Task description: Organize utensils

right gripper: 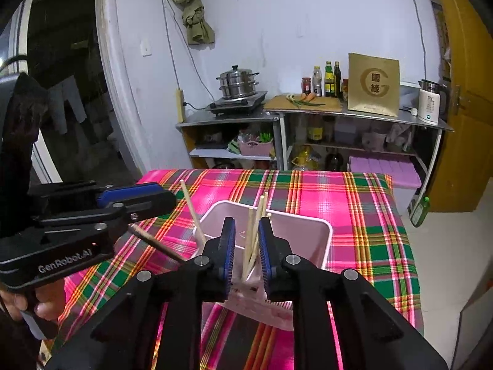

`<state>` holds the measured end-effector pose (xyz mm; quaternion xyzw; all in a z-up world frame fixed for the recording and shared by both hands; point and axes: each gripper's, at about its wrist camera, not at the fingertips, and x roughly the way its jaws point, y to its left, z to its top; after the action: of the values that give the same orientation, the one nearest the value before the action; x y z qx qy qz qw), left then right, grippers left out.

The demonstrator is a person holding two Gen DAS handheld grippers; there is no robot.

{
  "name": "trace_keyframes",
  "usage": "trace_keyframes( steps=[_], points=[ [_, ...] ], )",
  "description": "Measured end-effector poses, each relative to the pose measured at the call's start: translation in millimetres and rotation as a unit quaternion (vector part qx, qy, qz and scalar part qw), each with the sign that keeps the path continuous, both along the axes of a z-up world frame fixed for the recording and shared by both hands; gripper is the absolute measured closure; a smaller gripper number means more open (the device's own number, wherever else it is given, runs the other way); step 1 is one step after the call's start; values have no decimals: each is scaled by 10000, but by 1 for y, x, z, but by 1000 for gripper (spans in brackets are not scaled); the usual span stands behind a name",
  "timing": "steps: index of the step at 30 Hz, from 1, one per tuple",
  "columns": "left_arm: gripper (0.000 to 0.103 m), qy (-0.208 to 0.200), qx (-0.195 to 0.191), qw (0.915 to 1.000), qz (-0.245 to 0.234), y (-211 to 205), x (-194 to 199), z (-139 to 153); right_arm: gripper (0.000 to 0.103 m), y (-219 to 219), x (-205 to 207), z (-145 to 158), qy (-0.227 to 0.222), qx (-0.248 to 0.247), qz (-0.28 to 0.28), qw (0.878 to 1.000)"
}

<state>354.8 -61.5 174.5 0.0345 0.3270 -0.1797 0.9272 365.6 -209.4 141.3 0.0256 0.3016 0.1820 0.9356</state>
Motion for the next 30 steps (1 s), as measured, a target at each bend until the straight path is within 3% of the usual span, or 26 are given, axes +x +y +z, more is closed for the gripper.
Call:
trace_keyframes(
  steps=[13, 17, 30],
  points=[
    [75, -480, -289, 9984, 99, 21, -83, 13, 83, -17, -85, 23, -493, 109, -167, 9986],
    [71, -552, -332, 9979, 81, 24, -116, -1, 78, -16, -118, 20, -628, 129, -124, 9979],
    [71, -798, -448, 9950, 399, 34, -209, -60, 77, -10, -214, -29, -720, 74, -287, 9970]
  ],
)
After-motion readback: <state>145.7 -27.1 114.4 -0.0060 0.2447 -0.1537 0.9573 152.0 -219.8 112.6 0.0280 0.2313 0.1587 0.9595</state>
